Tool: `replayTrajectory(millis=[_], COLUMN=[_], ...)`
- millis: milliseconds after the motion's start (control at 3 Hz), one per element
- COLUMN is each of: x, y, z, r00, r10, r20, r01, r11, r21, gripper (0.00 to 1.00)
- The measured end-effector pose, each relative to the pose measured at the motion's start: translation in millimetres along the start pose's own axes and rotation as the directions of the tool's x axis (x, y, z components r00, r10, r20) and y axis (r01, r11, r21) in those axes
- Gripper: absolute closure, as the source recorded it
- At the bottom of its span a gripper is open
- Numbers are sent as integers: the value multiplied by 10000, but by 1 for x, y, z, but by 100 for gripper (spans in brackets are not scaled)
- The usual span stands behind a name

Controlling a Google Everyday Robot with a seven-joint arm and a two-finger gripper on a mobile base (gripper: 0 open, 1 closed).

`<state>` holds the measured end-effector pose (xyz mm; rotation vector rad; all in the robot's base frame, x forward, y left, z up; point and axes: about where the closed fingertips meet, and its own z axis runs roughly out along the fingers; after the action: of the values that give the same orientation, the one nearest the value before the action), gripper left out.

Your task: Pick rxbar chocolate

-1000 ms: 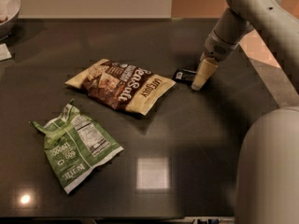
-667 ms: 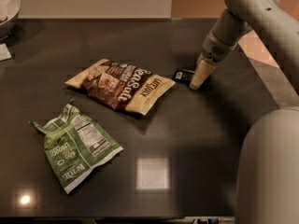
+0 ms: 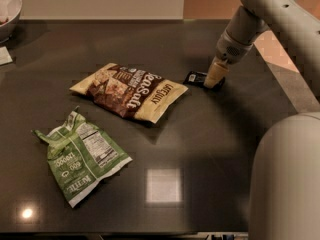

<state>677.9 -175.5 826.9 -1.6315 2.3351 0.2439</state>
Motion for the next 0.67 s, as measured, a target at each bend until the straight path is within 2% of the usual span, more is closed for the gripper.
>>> replayTrajectory(millis=[333,667], x=[-9,-17], y=[6,11], z=[-18,-38], r00=[9992,9975], r10=[-315,-556], r20=[247,425], r01=[311,544], r11=[9994,9981], r21=[146,289], gripper=[100,100])
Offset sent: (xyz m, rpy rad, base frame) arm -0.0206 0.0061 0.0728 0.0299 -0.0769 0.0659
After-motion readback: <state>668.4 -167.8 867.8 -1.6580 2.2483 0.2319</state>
